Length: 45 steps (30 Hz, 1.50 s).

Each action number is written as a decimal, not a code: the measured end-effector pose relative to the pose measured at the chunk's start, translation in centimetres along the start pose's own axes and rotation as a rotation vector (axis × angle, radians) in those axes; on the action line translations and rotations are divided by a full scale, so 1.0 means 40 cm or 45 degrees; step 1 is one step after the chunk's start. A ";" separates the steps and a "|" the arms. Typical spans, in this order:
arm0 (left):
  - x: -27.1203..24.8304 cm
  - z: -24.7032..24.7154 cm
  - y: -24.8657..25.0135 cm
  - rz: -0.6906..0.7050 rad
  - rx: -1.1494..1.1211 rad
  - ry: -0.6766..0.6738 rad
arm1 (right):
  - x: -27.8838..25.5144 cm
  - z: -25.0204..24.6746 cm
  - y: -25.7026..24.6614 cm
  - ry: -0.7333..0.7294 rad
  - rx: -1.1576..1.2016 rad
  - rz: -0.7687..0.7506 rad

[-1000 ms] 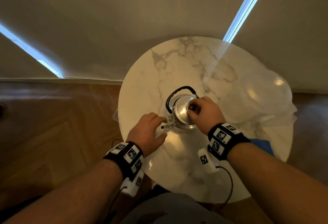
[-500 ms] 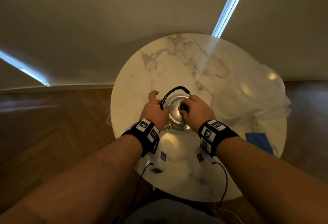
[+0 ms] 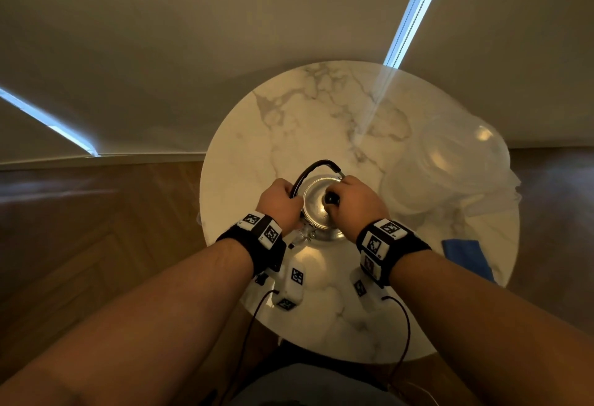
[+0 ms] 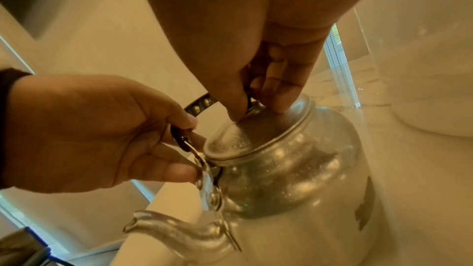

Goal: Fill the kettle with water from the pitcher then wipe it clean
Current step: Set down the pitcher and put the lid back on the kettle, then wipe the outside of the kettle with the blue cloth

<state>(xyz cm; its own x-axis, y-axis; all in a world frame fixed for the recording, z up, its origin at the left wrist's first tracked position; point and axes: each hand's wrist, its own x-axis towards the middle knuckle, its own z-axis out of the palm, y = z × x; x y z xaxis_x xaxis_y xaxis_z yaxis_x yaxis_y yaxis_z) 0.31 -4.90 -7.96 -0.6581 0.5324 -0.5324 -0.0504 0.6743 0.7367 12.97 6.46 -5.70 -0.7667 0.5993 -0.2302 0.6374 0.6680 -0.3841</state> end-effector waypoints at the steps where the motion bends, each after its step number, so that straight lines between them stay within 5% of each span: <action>1: -0.010 0.007 -0.004 -0.007 -0.018 -0.004 | -0.011 -0.002 0.009 0.000 0.006 -0.003; 23: -0.129 0.084 -0.040 -0.015 -0.104 -0.043 | -0.174 -0.004 0.189 -0.041 0.262 -0.074; 32: -0.263 0.108 -0.102 0.191 0.305 0.352 | -0.338 -0.005 0.622 0.052 0.318 0.773; 38: -0.370 0.228 -0.135 0.440 0.540 -0.023 | -0.338 -0.015 0.720 0.009 0.466 1.009; 42: -0.388 0.304 -0.112 0.569 0.638 -0.268 | -0.318 -0.030 0.697 -0.217 0.466 0.878; 45: -0.379 0.354 -0.051 0.649 0.583 -0.279 | -0.321 -0.055 0.655 -0.175 0.662 0.707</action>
<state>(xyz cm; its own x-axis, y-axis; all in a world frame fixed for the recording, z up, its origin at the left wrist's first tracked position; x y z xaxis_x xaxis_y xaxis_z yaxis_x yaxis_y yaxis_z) 21.02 -7.11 -7.28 -0.3476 0.8963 -0.2753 0.5751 0.4357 0.6924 39.69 17.23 -10.85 -0.3696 0.7031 -0.6075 0.8393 -0.0280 -0.5430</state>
